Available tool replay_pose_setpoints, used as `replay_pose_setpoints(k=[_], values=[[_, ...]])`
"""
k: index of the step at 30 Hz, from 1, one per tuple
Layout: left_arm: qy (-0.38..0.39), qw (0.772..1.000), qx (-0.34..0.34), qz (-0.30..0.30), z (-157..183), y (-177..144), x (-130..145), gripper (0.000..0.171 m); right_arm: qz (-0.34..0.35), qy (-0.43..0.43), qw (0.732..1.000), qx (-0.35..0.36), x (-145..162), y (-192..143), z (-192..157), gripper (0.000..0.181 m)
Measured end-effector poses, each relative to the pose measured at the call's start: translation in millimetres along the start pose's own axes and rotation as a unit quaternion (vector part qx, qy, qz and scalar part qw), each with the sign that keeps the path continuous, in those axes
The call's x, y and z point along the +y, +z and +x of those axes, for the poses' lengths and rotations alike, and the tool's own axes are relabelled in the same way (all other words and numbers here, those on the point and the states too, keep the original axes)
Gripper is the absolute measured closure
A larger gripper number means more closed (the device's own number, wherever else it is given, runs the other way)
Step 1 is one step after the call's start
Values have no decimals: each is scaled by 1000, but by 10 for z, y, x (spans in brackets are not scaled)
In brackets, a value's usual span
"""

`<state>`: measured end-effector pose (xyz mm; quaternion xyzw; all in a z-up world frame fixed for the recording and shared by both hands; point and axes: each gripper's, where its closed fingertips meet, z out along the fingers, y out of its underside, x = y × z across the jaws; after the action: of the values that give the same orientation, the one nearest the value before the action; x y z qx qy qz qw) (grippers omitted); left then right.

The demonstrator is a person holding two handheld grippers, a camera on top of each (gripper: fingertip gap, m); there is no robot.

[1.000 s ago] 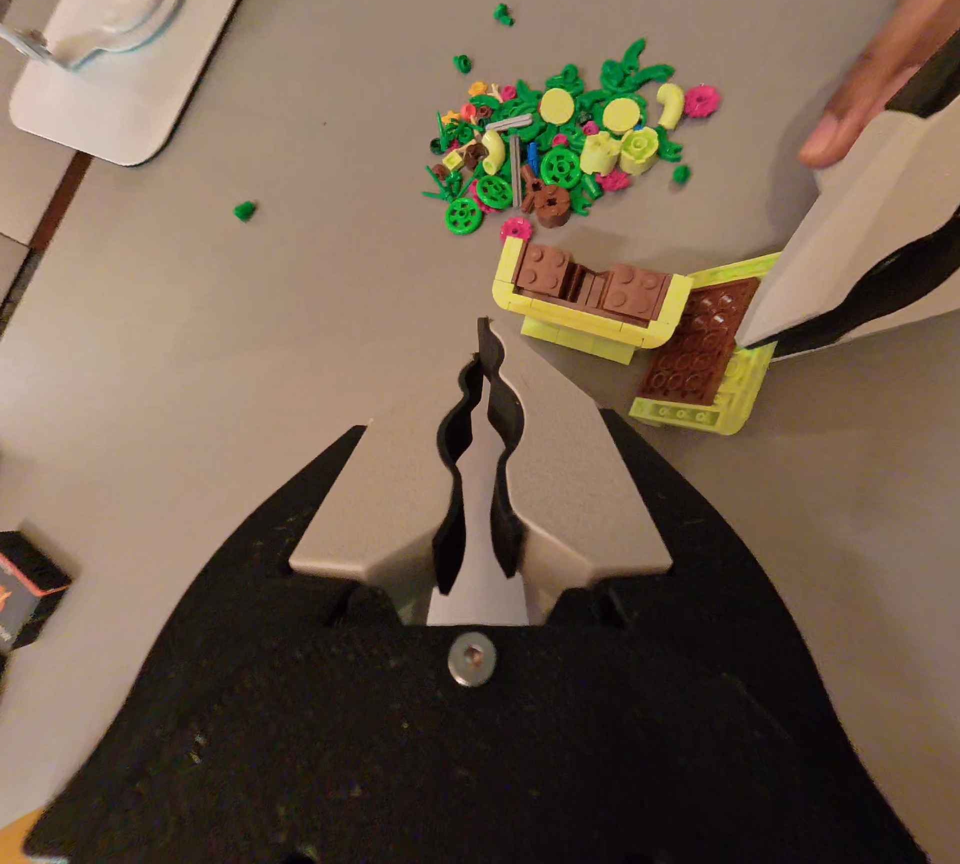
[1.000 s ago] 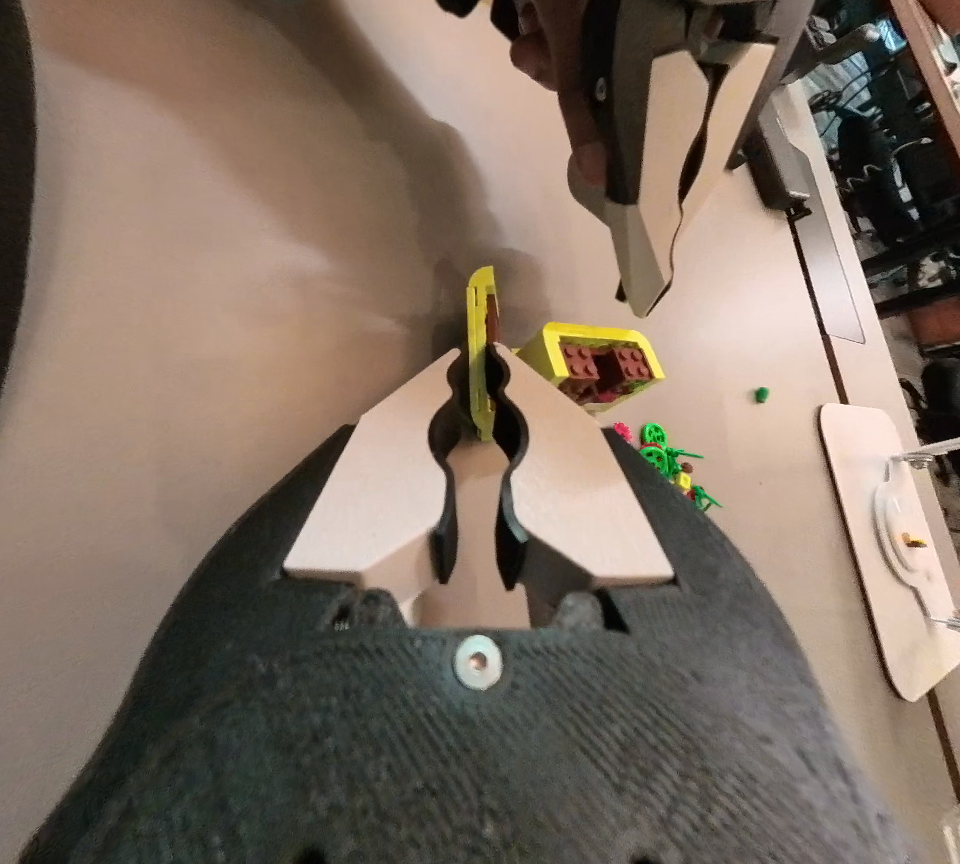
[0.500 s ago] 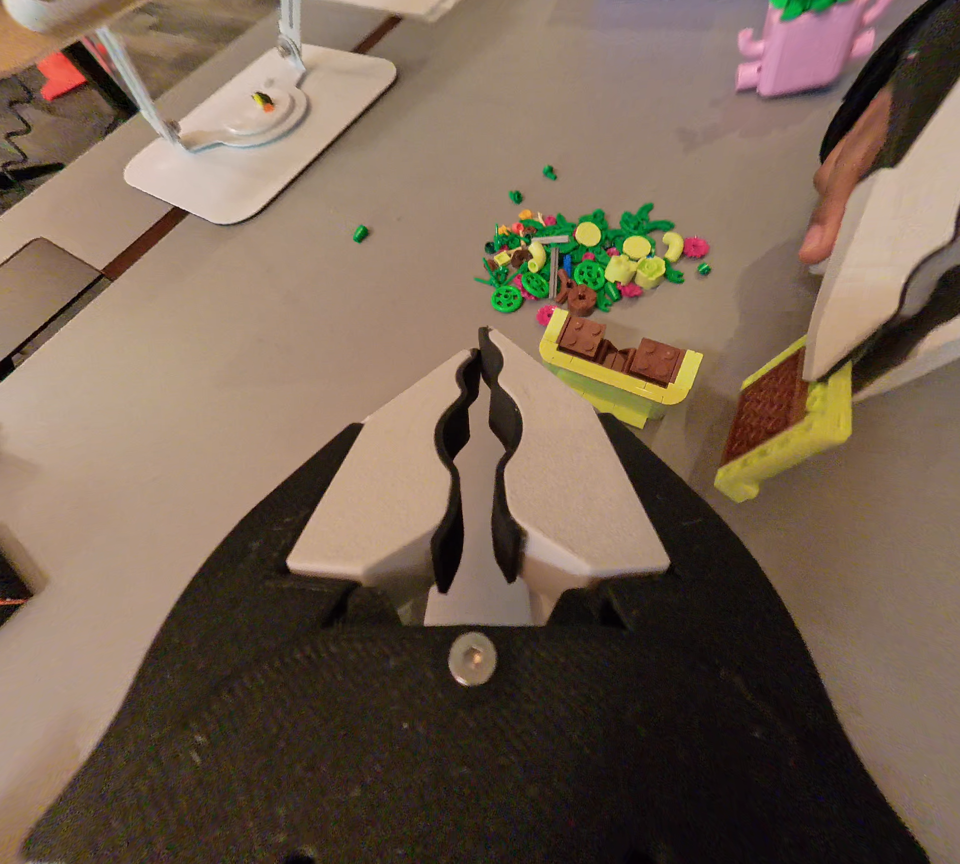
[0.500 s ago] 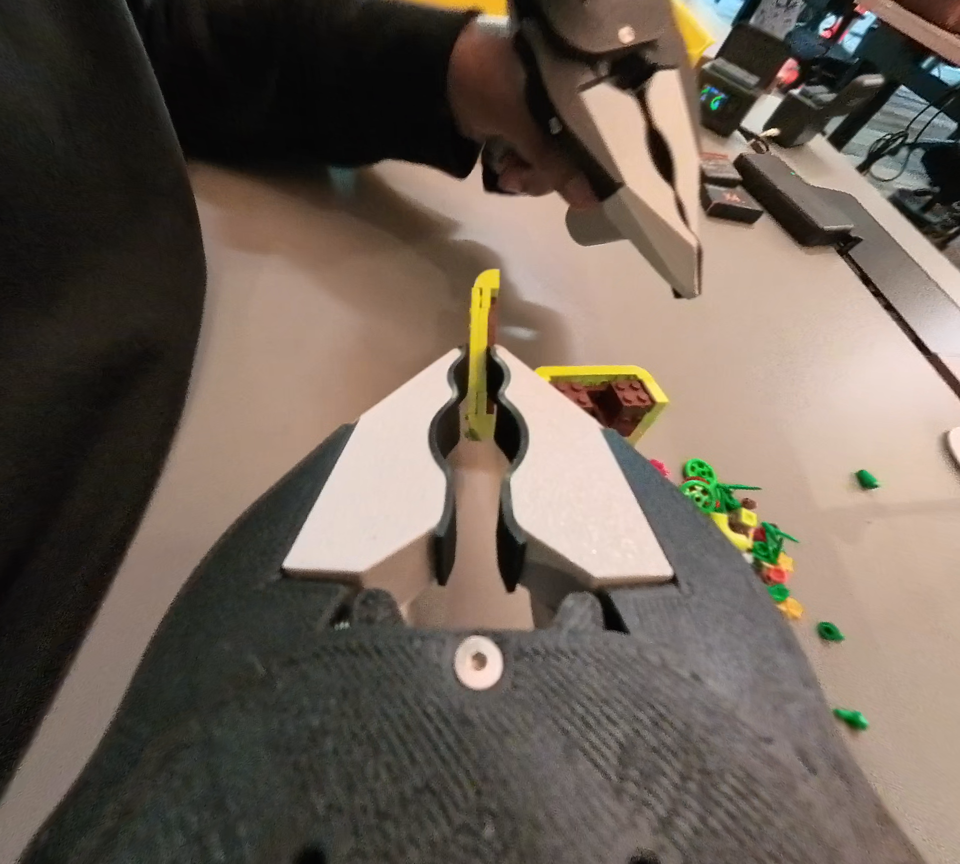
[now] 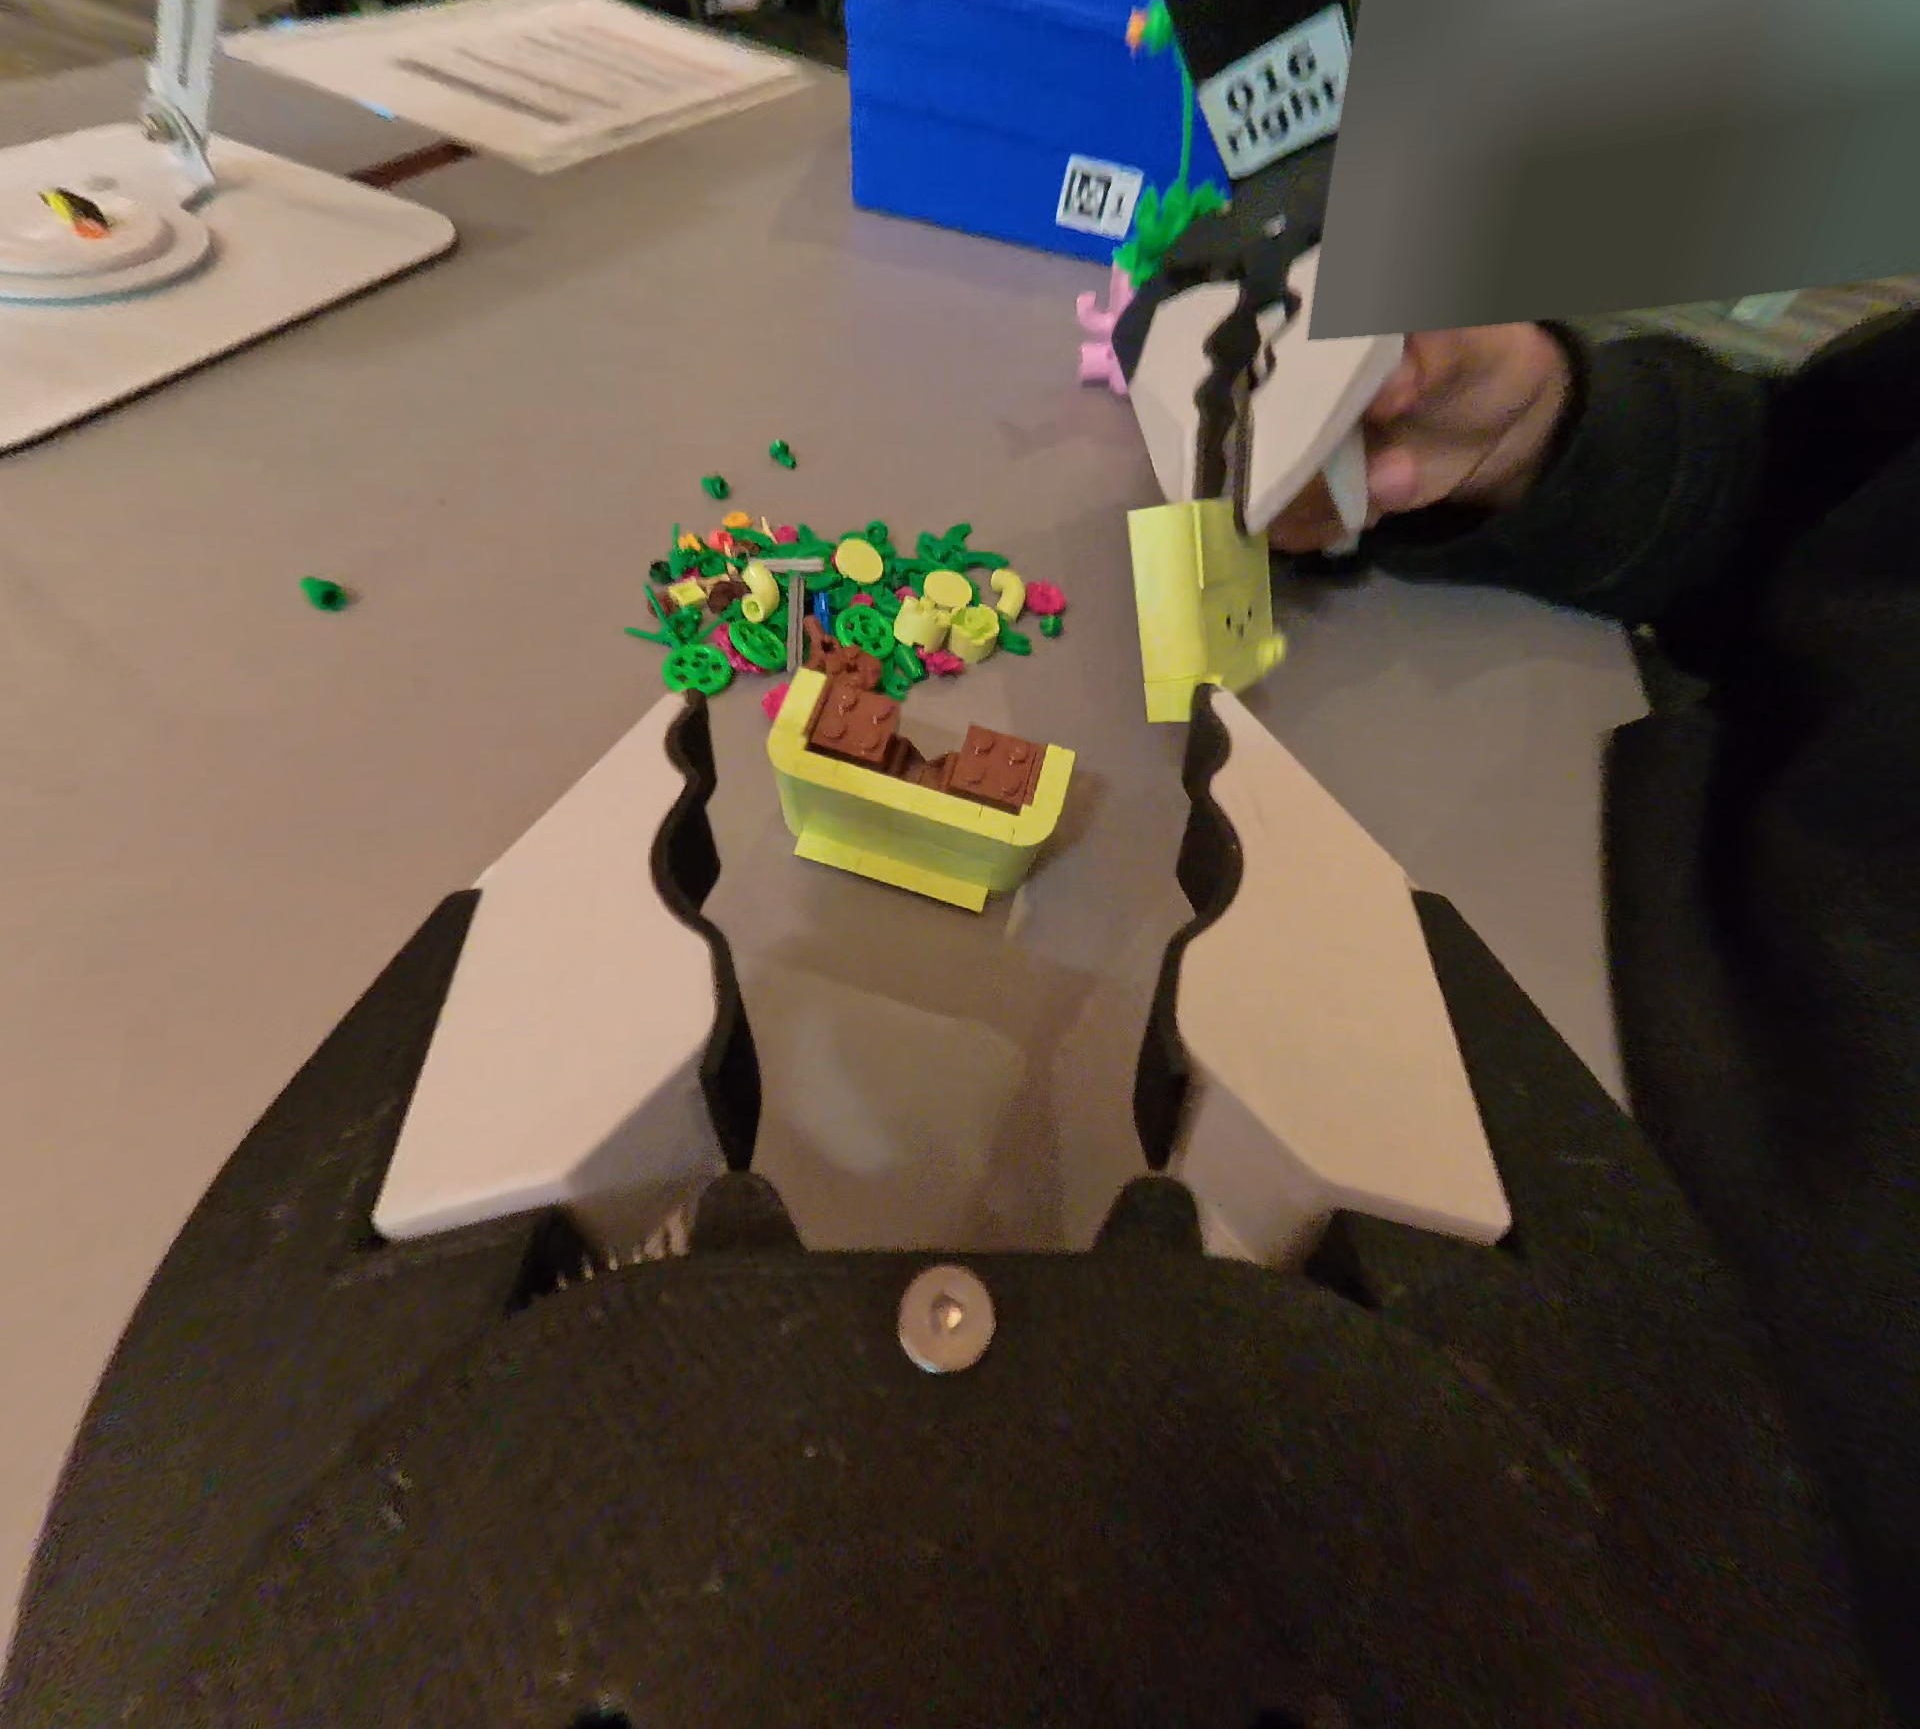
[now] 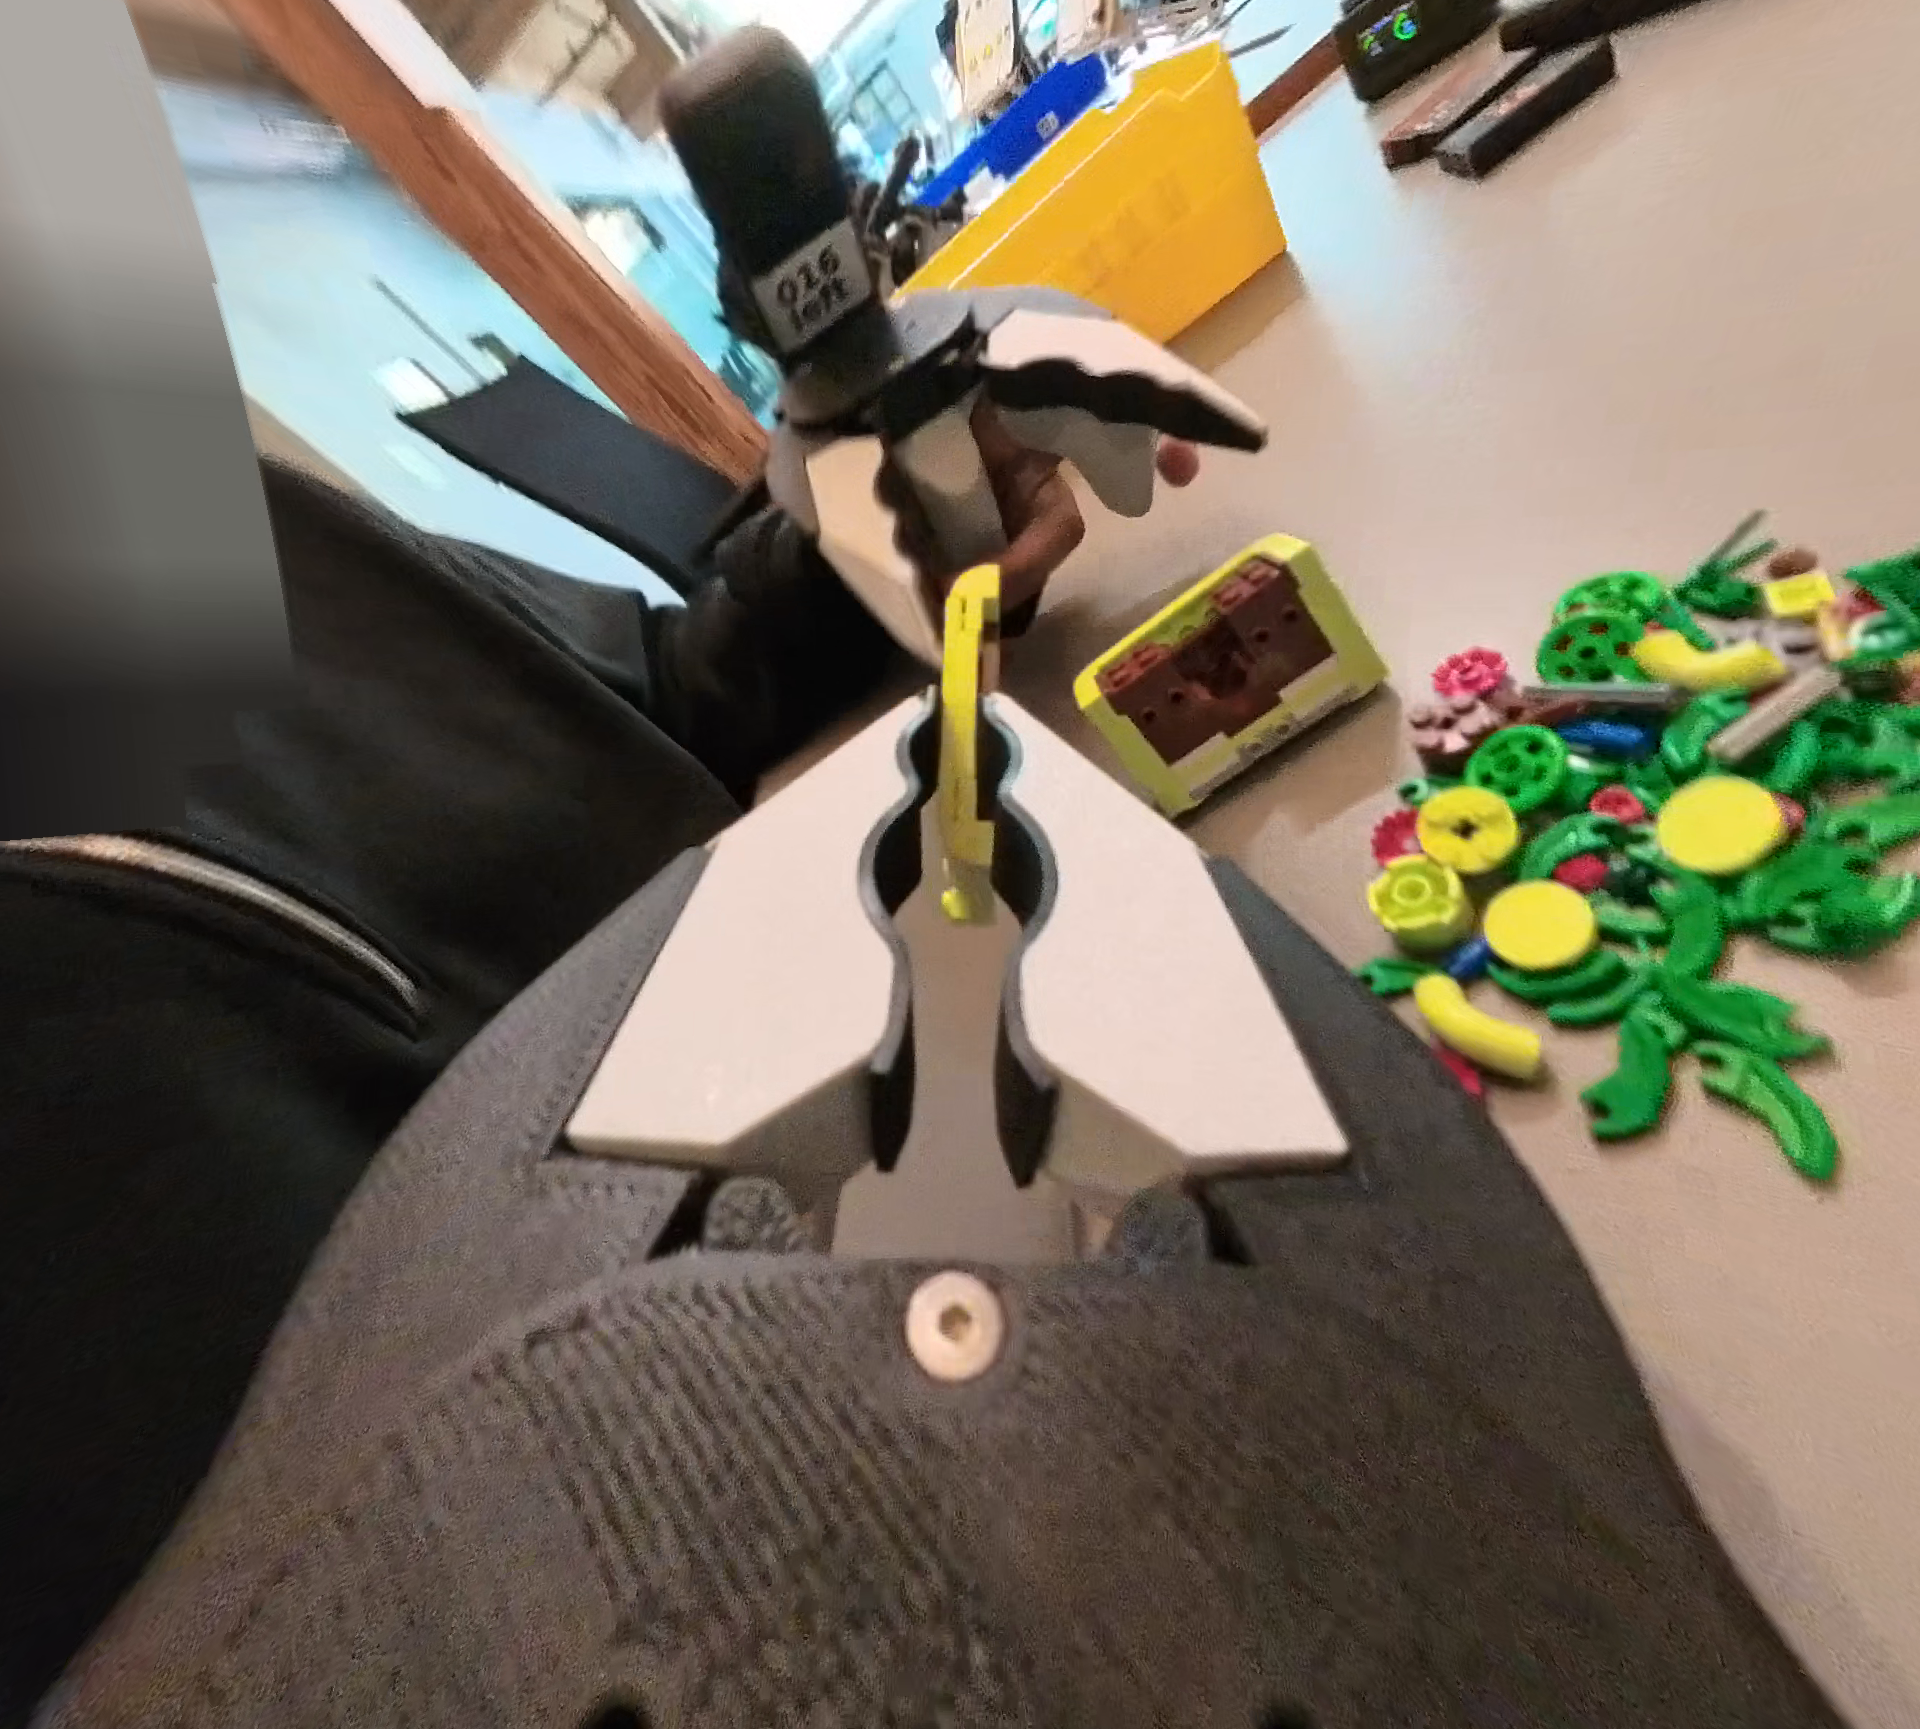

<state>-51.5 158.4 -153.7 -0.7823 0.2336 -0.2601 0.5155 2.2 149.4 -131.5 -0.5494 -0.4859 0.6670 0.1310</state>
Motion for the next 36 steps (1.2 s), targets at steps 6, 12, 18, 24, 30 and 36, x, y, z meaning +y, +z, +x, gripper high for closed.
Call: replay_pose_setpoints(k=[6, 12, 18, 24, 30, 36], values=[[98, 985, -76, -117, -52, 278, 302, 78, -24, 25, 999, 39, 68, -67, 174, 177], [171, 964, -127, -159, -169, 325, 408, 95, -57, 1, 997, 54, 163, -31, 175, 177], [164, 957, -163, -172, -430, 80, 448, 94, -79, -16, 994, 73, 226, -20, 215, 177], [127, 953, -212, -175, -800, -237, 499, 94, -85, -9, 994, 71, 264, 0, 233, 177], [147, 946, -228, -177, -799, -251, 473, 72, -87, 2, 994, 69, 282, 7, 256, 177], [125, 983, -136, -1, -255, -220, -169, 72, -63, -22, 997, 45, 185, 17, 153, 177]])
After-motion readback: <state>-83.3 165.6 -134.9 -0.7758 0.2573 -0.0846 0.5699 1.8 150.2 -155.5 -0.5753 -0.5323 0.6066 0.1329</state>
